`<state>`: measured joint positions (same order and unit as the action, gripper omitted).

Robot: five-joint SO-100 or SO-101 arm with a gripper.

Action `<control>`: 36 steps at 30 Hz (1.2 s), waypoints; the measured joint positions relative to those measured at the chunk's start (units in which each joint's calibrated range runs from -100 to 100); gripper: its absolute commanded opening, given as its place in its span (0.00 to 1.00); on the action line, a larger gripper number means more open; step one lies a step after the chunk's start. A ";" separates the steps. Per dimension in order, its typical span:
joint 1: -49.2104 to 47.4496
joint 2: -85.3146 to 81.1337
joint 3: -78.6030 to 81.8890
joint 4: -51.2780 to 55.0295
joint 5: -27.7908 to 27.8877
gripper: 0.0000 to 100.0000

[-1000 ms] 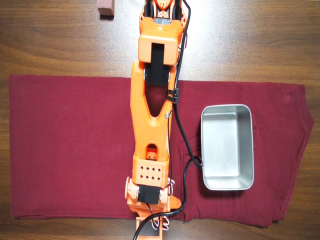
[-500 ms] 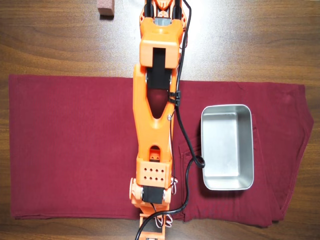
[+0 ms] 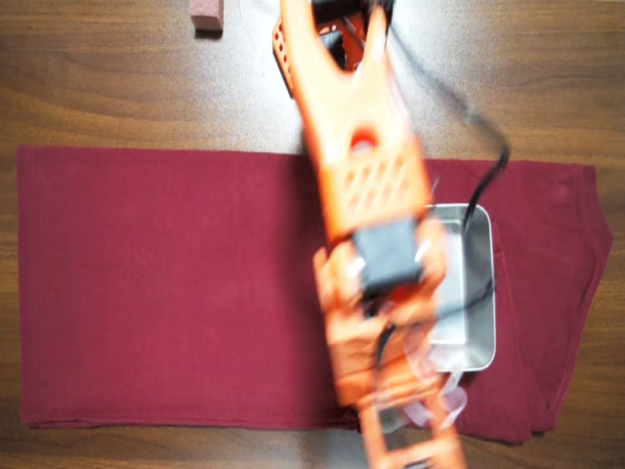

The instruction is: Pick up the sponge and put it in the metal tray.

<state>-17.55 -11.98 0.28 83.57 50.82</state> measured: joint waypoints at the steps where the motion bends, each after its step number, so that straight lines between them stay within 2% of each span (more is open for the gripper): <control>1: -3.59 -3.56 1.38 3.29 -1.03 0.00; 4: -16.25 -11.89 11.33 5.73 -3.71 0.00; 7: -22.53 -12.76 19.98 4.98 -6.11 0.00; 9: -24.03 -11.55 24.68 0.56 -6.45 0.00; 14: -24.33 -0.09 25.05 -9.77 -6.30 0.00; 15: -24.33 1.04 25.05 -11.08 -6.25 0.03; 17: -24.33 2.00 24.95 -12.30 -6.25 0.26; 22: -21.64 2.17 24.86 -9.86 -5.37 0.43; 36: -21.24 2.17 23.39 -7.79 -5.96 0.50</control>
<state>-38.78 -9.81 23.66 75.77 44.86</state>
